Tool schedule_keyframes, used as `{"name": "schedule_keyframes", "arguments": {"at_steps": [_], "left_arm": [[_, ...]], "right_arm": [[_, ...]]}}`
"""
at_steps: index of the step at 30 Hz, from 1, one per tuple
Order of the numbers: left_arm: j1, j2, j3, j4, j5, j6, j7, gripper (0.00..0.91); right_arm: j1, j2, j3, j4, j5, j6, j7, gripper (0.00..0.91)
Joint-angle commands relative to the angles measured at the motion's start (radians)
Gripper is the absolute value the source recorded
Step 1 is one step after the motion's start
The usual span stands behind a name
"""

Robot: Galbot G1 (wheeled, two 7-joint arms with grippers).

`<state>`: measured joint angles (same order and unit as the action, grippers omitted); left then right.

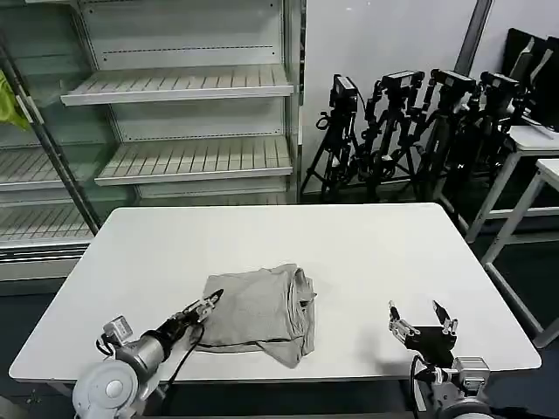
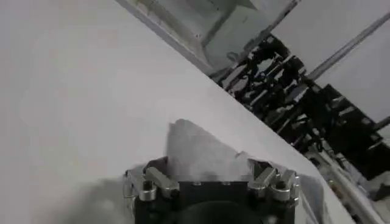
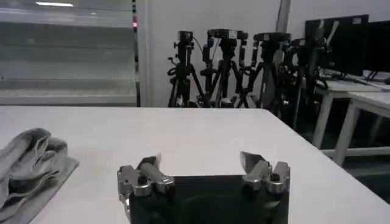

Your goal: Fold and organize the clothes.

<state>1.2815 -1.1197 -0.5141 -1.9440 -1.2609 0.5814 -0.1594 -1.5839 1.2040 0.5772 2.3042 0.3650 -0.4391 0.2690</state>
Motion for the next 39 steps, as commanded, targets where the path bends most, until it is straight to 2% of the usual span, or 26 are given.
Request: {"name": "schedule_keyframes", "arguments": {"at_steps": [1,8,11,29,36,39], "left_arm": [[-0.055,0.0,0.036,0.042,-0.11,0.006,0.009,0.907],[-0.061,0.008,0.059,0.045,-0.119,0.007,0.009,0.907],[-0.057,0.013,0.06,0.045,-0.12,0.006,0.006,0.05],[-0.033,0.009,0.042,0.031,-0.114,0.002,0.009,0.05],[-0.019,0.01,-0.023,-0.013,-0.173,0.001,-0.015,0.05],[0.007,0.047,-0.077,-0.057,-0.205,0.001,-0.031,0.05]], "right_arm": [[-0.003,0.004,0.006,0.004,0.001,-0.001,0.001,0.907],[-0.008,0.013,0.012,0.012,0.0,-0.004,0.002,0.907],[-0.012,0.018,0.014,0.016,-0.001,-0.004,0.002,0.907],[-0.018,0.033,0.014,0.03,-0.014,-0.004,0.003,0.907],[-0.02,0.035,0.014,0.039,-0.014,-0.004,0.004,0.907],[-0.017,0.035,0.014,0.041,-0.011,-0.002,0.003,0.907]]}}
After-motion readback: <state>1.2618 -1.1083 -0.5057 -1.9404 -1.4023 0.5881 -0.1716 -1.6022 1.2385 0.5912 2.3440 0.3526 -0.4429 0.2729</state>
